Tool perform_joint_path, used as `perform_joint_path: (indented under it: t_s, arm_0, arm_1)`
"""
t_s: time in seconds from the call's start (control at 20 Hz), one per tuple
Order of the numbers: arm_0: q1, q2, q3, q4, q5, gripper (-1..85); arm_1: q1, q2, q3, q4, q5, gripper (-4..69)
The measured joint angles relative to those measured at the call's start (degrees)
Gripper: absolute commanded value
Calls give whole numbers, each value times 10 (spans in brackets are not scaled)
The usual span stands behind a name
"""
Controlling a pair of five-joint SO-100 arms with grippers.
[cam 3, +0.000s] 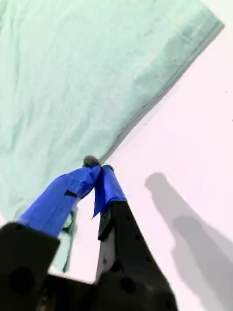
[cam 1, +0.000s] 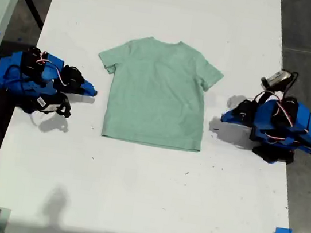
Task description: Fold t-shirt
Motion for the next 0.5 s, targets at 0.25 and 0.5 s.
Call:
perform_joint_path:
  t_s: [0.25, 0.5]
  arm_0:
    - [-100, -171, -171, 16, 91, 0]
    - [-223, -376, -338, 21, 201, 0]
  arm_1:
    - [108, -210, -185, -2, -131, -10]
    - [231, -461, -417, 1, -269, -11]
